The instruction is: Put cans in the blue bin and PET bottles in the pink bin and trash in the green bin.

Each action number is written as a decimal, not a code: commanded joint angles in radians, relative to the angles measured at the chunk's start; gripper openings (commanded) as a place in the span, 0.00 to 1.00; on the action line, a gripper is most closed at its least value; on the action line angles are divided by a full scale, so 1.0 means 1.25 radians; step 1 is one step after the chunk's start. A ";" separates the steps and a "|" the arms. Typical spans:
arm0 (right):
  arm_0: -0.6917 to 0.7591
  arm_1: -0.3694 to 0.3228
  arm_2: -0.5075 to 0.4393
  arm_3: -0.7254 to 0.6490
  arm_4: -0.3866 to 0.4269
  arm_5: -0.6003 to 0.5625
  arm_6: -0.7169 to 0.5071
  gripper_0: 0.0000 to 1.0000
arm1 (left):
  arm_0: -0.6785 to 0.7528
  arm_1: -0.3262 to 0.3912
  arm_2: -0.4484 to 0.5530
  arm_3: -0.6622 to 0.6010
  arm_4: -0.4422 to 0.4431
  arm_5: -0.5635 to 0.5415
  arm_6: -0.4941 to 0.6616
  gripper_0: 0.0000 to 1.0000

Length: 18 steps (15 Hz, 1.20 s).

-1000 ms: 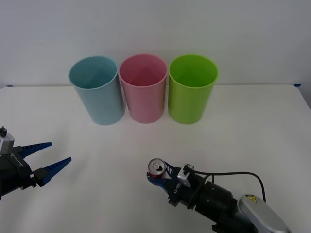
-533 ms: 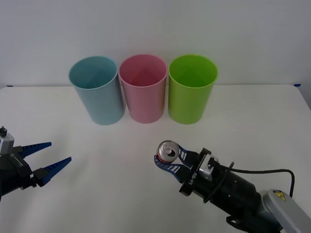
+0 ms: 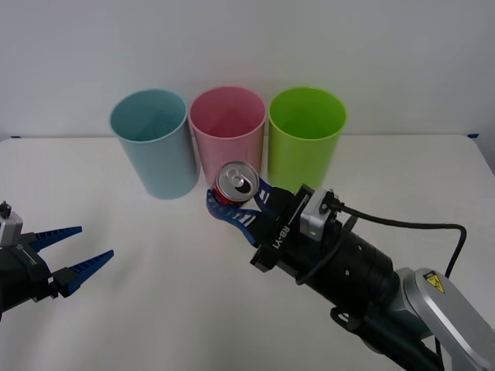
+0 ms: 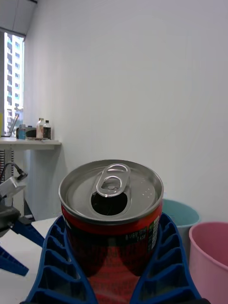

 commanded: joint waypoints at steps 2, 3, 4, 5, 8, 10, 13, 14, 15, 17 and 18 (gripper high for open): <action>-0.130 -0.006 0.062 -0.006 0.000 0.162 -0.018 0.00 | 0.000 0.000 0.000 0.000 0.000 0.000 0.000 1.00; -0.161 -0.010 0.079 -0.005 0.000 0.203 -0.040 0.00 | 0.000 0.000 0.000 0.000 0.000 0.000 0.000 1.00; -0.193 -0.015 0.095 0.000 0.002 0.241 -0.063 0.00 | 0.000 0.000 0.000 0.000 0.000 0.000 0.000 1.00; -0.238 -0.017 0.116 0.011 0.000 0.288 -0.089 0.00 | 0.000 0.000 0.000 0.000 0.000 0.000 0.000 1.00; -0.361 -0.011 0.153 0.066 0.000 0.375 -0.152 0.00 | 0.000 0.000 0.000 0.000 0.000 0.000 0.000 1.00; -0.431 0.010 0.164 0.125 -0.001 0.401 -0.174 0.00 | 0.000 0.000 0.000 0.000 0.000 0.000 0.000 1.00; -0.549 0.076 0.164 0.281 -0.006 0.410 -0.179 0.00 | 0.000 0.000 0.000 0.000 0.000 0.000 0.000 1.00; -0.581 0.092 0.164 0.325 -0.007 0.415 -0.180 0.00 | 0.000 0.000 0.000 0.000 0.000 0.000 0.000 1.00; -0.610 0.106 0.164 0.370 -0.008 0.419 -0.182 0.00 | 0.000 0.000 0.000 0.000 0.000 0.000 0.000 1.00; -0.681 0.139 0.164 0.475 -0.009 0.425 -0.187 0.00 | 0.000 0.000 0.000 0.000 0.000 0.000 0.000 1.00; -0.711 0.151 0.164 0.518 -0.009 0.429 -0.189 0.00 | 0.000 0.000 0.000 0.000 0.000 0.000 0.000 1.00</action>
